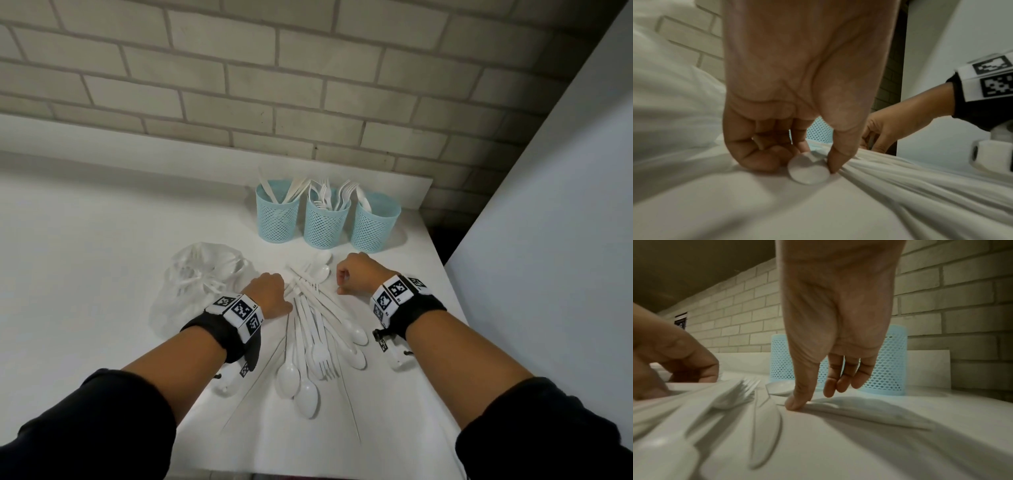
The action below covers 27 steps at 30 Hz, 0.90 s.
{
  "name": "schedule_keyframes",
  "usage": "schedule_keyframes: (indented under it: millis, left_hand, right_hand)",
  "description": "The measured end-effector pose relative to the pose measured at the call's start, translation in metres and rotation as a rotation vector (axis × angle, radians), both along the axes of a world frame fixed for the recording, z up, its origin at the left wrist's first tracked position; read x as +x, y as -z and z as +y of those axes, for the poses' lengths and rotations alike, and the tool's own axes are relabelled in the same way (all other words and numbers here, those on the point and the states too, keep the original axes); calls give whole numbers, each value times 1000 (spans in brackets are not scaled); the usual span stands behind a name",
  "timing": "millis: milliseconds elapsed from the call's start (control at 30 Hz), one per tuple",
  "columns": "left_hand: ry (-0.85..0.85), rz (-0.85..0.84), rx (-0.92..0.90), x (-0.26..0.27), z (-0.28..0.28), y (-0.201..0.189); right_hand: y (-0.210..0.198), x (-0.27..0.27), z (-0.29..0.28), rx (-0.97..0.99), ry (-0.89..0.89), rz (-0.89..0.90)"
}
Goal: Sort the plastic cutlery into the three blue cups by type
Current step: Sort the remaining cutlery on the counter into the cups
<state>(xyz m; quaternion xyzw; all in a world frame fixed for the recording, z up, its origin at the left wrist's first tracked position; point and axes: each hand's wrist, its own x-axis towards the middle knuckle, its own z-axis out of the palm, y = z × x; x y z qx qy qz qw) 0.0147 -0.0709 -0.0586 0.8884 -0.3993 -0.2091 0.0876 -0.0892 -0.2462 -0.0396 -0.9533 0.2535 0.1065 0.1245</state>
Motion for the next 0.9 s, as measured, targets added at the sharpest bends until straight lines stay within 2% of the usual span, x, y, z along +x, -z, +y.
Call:
schedule_keyframes:
  millis: [167, 300, 467, 633, 800, 900]
  left_hand:
    - [-41, -31, -47, -4, -2, -1]
    - [-81, 33, -57, -3, -3, -4]
    - [-55, 246, -68, 1, -2, -14]
    - [-263, 505, -268, 4, -1, -16]
    - [-443, 673, -383, 5, -2, -15]
    - [-472, 740, -400, 3, -2, -17]
  right_hand:
    - [-2, -4, 7, 17, 14, 33]
    - [-1, -8, 14, 42, 69, 8]
    - [-5, -8, 13, 97, 140, 50]
    - [-9, -3, 6, 310, 286, 68]
    - [-12, 2, 9, 542, 409, 61]
    - [-16, 2, 13, 611, 356, 60]
